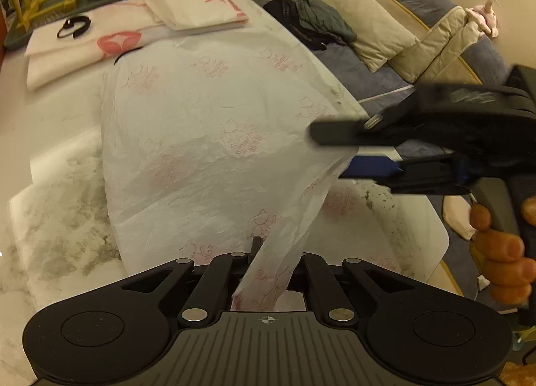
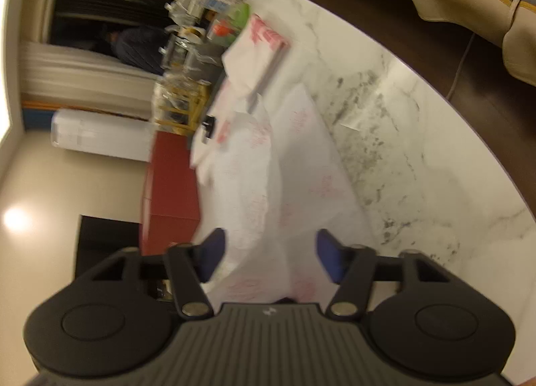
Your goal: Fold shopping bag
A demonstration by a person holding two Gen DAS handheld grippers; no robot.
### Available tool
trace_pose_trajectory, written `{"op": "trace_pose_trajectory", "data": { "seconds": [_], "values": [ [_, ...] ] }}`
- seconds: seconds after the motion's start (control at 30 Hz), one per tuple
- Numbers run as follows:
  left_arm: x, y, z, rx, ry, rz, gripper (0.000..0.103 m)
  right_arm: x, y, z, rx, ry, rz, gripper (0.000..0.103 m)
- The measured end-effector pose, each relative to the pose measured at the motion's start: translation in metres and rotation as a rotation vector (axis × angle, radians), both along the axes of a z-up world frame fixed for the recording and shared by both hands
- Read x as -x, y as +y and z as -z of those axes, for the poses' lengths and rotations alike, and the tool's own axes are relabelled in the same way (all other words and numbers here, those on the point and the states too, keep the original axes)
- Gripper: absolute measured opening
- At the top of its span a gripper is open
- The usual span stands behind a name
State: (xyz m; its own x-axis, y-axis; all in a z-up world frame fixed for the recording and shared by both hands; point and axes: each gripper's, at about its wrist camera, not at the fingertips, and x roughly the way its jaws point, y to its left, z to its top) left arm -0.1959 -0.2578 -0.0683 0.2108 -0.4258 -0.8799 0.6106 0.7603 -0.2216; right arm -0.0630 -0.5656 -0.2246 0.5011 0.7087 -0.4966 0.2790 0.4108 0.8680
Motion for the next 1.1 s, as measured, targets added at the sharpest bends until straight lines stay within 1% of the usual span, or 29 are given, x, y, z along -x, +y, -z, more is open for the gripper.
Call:
{"op": "trace_pose_trajectory", "data": {
  "seconds": [0.03,0.07,0.17,0.23,0.3,0.33,0.37,0.4,0.47,0.53,0.57,0.63,0.67,0.73,0.77,0.83,0.93,1.0,1.03,1.1],
  "values": [
    [0.003,0.002,-0.004,0.0,-0.011,0.004,0.003,-0.004,0.005,0.0,0.005,-0.004,-0.027,0.0],
    [0.006,0.004,-0.009,0.003,-0.021,0.007,0.003,-0.006,0.009,-0.004,0.036,-0.023,-0.061,0.0],
    [0.018,0.023,-0.029,0.037,-0.045,0.017,0.003,-0.014,0.022,-0.025,0.157,-0.097,-0.169,0.0],
    [0.028,0.039,-0.043,0.042,-0.072,0.023,0.003,-0.019,0.027,-0.037,0.22,-0.149,-0.223,0.0],
    [0.038,0.054,-0.056,0.042,-0.105,0.028,0.015,-0.026,0.031,-0.046,0.267,-0.188,-0.269,0.0],
    [0.043,0.062,-0.062,0.047,-0.119,0.03,0.044,-0.028,0.033,-0.048,0.292,-0.199,-0.292,0.0],
    [0.046,0.07,-0.067,0.061,-0.125,0.032,0.088,-0.03,0.035,-0.05,0.318,-0.207,-0.315,0.0],
    [0.048,0.079,-0.071,0.078,-0.127,0.032,0.103,-0.031,0.038,-0.052,0.346,-0.214,-0.338,0.0],
    [0.047,0.095,-0.076,0.112,-0.126,0.012,0.103,-0.028,0.041,-0.061,0.354,-0.268,-0.382,0.0],
    [0.044,0.109,-0.078,0.146,-0.123,-0.021,0.103,-0.025,0.044,-0.072,0.316,-0.361,-0.413,0.0],
    [0.04,0.114,-0.077,0.163,-0.122,-0.046,0.103,-0.026,0.046,-0.074,0.321,-0.39,-0.433,0.0],
    [0.035,0.119,-0.075,0.169,-0.128,-0.08,0.103,-0.034,0.06,-0.064,0.471,-0.379,-0.52,0.0],
    [0.032,0.118,-0.074,0.162,-0.138,-0.092,0.103,-0.036,0.064,-0.056,0.505,-0.364,-0.548,0.0],
    [0.029,0.115,-0.073,0.171,-0.146,-0.1,0.103,-0.039,0.07,-0.04,0.536,-0.33,-0.592,0.0],
    [0.027,0.114,-0.072,0.178,-0.146,-0.102,0.103,-0.038,0.072,-0.035,0.543,-0.329,-0.604,0.0],
    [0.023,0.109,-0.069,0.188,-0.145,-0.104,0.103,-0.036,0.075,-0.032,0.551,-0.364,-0.611,0.0],
    [0.019,0.101,-0.066,0.166,-0.166,-0.096,0.103,-0.037,0.073,-0.029,0.529,-0.379,-0.609,0.0],
    [0.013,0.096,-0.064,0.129,-0.195,-0.088,0.103,-0.037,0.075,-0.032,0.547,-0.394,-0.626,0.0],
    [0.011,0.092,-0.063,0.096,-0.21,-0.087,0.103,-0.037,0.076,-0.036,0.543,-0.415,-0.624,0.0],
    [0.005,0.087,-0.059,0.038,-0.233,-0.086,0.103,-0.035,0.077,-0.05,0.521,-0.495,-0.609,0.0]
  ]
}}
